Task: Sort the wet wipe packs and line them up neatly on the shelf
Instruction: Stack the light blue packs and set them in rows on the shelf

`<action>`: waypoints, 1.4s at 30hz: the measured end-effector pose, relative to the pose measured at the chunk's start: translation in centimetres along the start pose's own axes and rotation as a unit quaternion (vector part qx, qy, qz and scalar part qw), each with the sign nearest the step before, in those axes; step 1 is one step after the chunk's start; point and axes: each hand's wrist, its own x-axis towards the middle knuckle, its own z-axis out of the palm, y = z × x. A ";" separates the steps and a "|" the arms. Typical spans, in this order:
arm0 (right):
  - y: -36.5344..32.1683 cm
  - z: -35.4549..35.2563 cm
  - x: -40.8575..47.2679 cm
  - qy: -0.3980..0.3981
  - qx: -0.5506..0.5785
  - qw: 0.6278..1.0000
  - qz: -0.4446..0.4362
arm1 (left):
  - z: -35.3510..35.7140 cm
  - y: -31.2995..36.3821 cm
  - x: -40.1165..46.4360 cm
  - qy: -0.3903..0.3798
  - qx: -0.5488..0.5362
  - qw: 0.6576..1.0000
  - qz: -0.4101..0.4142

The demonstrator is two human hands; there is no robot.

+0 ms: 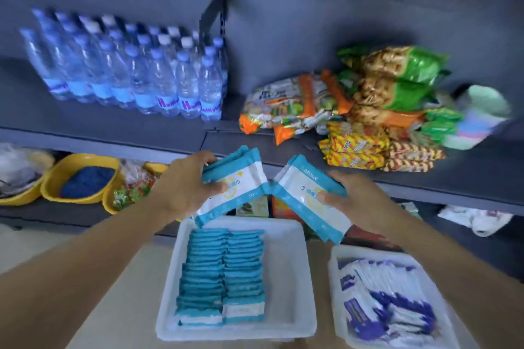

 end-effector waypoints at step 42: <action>-8.0 -38.8 20.5 0.184 -0.068 0.975 -0.107 | -27.1 23.4 29.3 0.094 0.238 0.962 0.098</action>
